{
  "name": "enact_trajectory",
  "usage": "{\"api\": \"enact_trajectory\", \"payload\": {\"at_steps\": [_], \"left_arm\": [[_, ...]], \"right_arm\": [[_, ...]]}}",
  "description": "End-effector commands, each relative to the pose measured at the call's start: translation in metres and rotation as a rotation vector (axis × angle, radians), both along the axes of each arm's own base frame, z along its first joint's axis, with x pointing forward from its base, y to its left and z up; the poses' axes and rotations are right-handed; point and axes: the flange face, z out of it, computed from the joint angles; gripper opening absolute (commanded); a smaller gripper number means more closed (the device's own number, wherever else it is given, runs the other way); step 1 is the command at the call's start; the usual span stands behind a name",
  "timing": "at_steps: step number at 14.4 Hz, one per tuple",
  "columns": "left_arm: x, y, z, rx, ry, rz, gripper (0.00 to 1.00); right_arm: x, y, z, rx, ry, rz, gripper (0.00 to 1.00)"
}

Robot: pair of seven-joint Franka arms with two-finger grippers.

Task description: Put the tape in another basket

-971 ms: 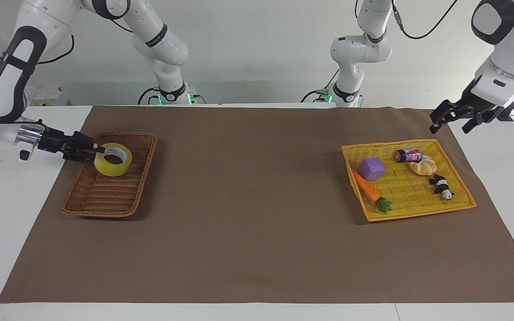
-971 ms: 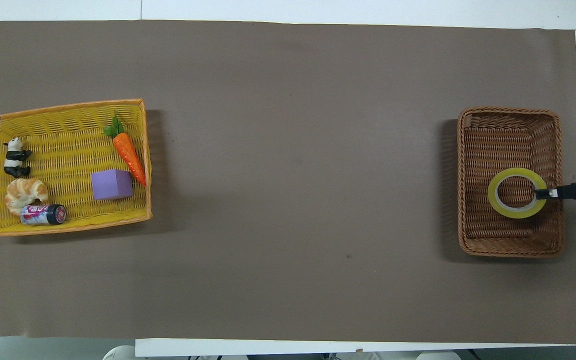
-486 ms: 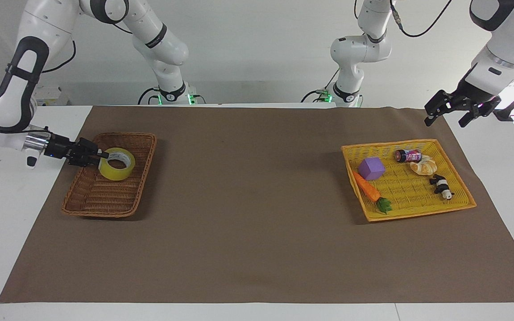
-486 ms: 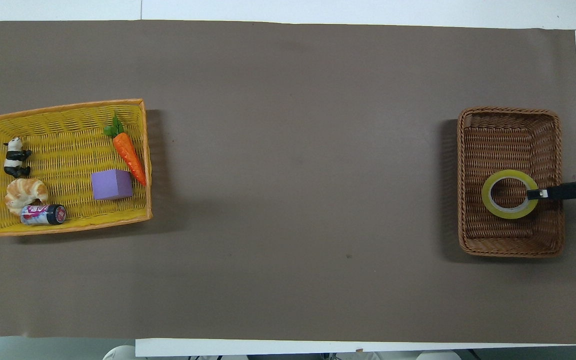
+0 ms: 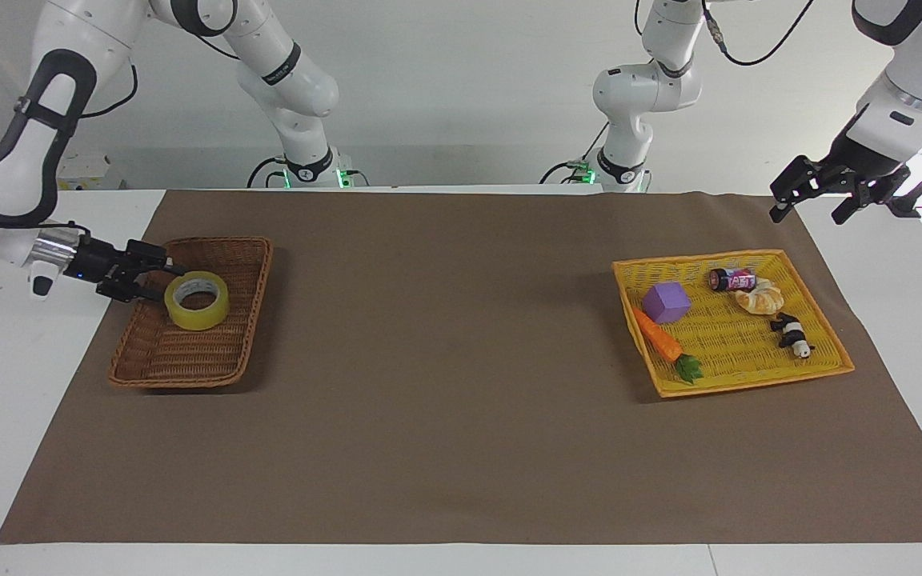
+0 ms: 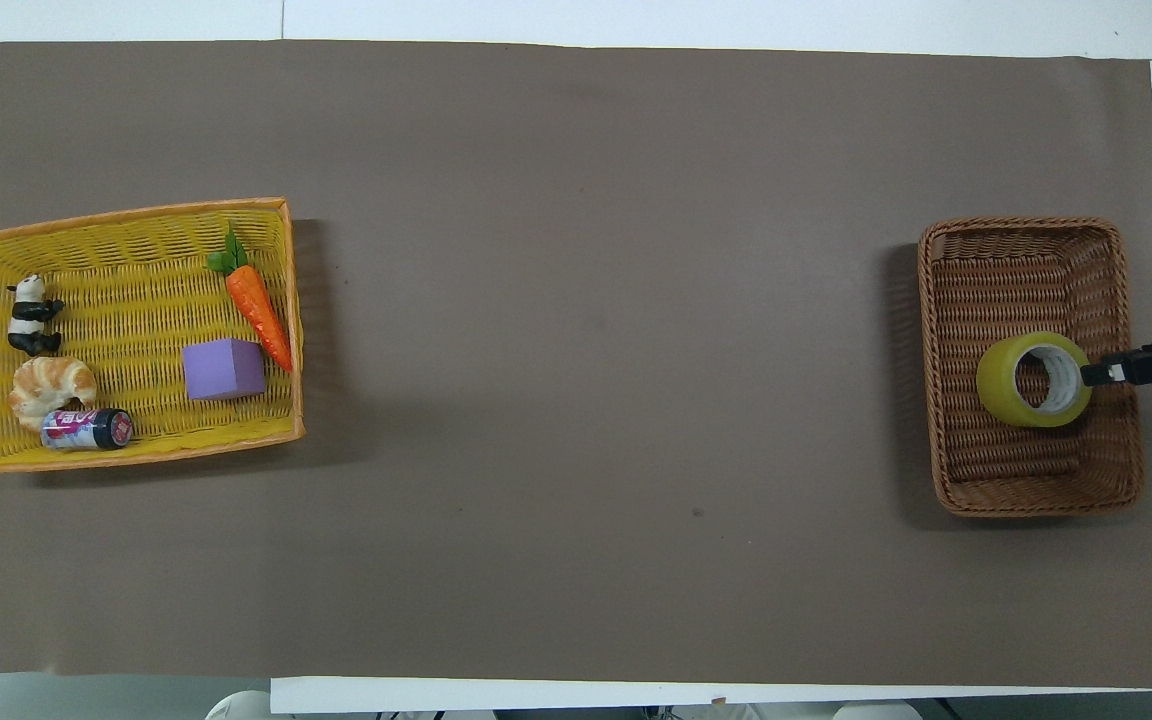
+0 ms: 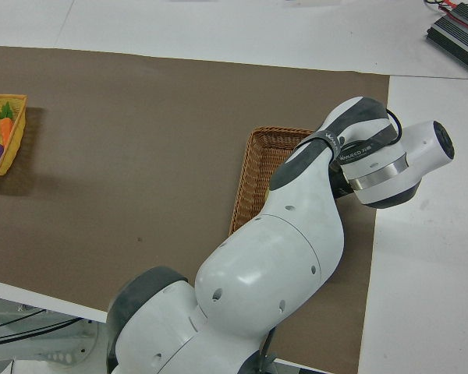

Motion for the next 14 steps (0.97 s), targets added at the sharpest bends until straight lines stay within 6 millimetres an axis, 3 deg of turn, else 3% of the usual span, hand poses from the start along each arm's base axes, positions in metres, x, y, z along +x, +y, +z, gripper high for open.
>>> {"api": "enact_trajectory", "payload": {"at_steps": [1, 4, 6, 9, 11, 13, 14], "left_arm": [[0.000, 0.006, 0.000, 0.062, 0.034, 0.007, 1.00], [-0.004, 0.003, -0.004, 0.062, 0.081, 0.113, 1.00], [-0.004, 0.000, -0.005, 0.064, 0.080, 0.164, 1.00], [-0.006, -0.004, -0.001, 0.058, 0.067, 0.164, 1.00], [-0.005, -0.007, 0.001, 0.061, 0.052, 0.159, 1.00], [-0.006, -0.009, 0.001, 0.061, 0.051, 0.154, 1.00], [-0.009, -0.009, -0.007, 0.065, 0.073, 0.148, 1.00]], "right_arm": [[0.015, 0.038, 0.067, -0.193, -0.088, 0.142, 1.00], [0.024, 0.071, 0.114, -0.372, -0.114, 0.193, 1.00], [0.030, 0.094, 0.149, -0.463, -0.100, 0.105, 1.00], [0.018, 0.128, 0.198, -0.607, 0.005, -0.027, 1.00], [0.012, 0.141, 0.224, -0.629, 0.068, -0.178, 1.00], [0.013, 0.149, 0.248, -0.640, 0.046, -0.207, 1.00], [0.013, 0.153, 0.254, -0.646, 0.048, -0.195, 1.00]]}}
